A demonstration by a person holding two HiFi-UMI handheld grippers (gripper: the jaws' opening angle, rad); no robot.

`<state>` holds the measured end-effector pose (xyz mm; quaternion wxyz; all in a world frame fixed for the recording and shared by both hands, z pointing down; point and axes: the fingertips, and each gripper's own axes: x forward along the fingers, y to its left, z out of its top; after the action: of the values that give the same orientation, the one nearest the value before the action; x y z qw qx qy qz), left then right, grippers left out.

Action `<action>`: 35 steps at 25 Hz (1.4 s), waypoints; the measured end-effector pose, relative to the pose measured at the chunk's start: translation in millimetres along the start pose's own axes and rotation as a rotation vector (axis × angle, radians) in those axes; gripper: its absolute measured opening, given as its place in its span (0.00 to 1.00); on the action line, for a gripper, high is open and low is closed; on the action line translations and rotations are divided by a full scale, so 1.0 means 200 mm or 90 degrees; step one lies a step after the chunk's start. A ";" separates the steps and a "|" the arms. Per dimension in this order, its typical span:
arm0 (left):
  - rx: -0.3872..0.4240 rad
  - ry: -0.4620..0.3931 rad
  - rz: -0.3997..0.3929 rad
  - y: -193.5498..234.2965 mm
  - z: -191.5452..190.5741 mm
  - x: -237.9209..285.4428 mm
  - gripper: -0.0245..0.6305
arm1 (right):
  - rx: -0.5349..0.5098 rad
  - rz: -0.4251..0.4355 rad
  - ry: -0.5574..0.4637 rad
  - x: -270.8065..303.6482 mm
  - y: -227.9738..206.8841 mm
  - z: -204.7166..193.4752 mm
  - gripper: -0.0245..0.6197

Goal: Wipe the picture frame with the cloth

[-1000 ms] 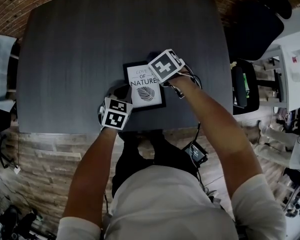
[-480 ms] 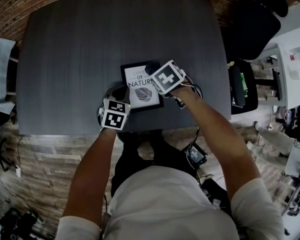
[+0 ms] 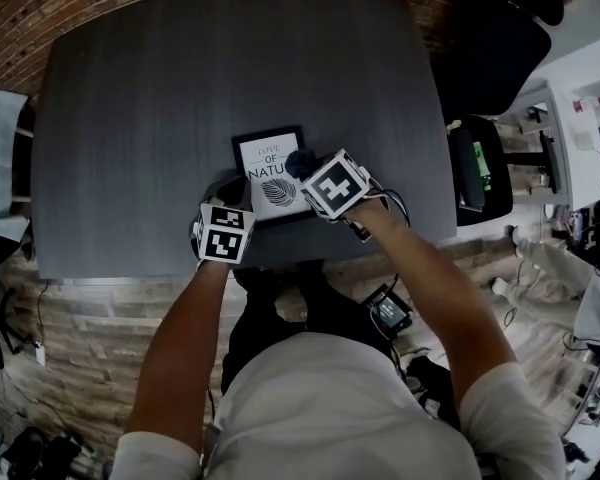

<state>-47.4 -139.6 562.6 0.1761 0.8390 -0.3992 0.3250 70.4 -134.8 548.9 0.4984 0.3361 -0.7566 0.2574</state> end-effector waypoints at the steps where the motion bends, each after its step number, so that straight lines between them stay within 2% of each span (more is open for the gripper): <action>1: -0.001 0.001 0.002 0.00 0.00 0.00 0.05 | 0.004 0.003 -0.003 -0.01 0.01 -0.02 0.20; 9: -0.013 0.001 0.008 0.01 -0.01 0.00 0.05 | 0.040 0.019 -0.017 -0.04 0.08 -0.12 0.20; 15: -0.016 0.002 0.009 0.00 -0.01 0.00 0.05 | 0.036 0.028 -0.023 -0.08 0.15 -0.21 0.20; 21: -0.010 -0.002 0.013 0.01 0.01 -0.01 0.05 | 0.043 0.070 -0.002 -0.12 0.25 -0.32 0.20; 23: -0.024 -0.005 0.008 0.01 0.00 -0.01 0.05 | 0.039 0.091 0.012 -0.14 0.30 -0.37 0.20; 26: -0.072 -0.013 -0.011 0.02 0.01 -0.01 0.05 | 0.042 0.115 0.015 -0.19 0.34 -0.42 0.20; 29: -0.096 -0.008 -0.040 0.02 0.01 -0.02 0.05 | 0.065 0.123 -0.013 -0.26 0.31 -0.40 0.20; 32: -0.085 -0.004 -0.053 0.01 0.01 -0.05 0.05 | 0.109 0.121 -0.058 -0.31 0.21 -0.33 0.20; 35: -0.078 -0.032 -0.059 -0.03 0.03 -0.12 0.05 | 0.168 0.115 -0.104 -0.32 0.06 -0.25 0.20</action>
<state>-51.6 -126.4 541.7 0.2318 0.8520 -0.3834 0.2707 106.9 -74.9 506.7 0.3617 0.3493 -0.7812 0.3700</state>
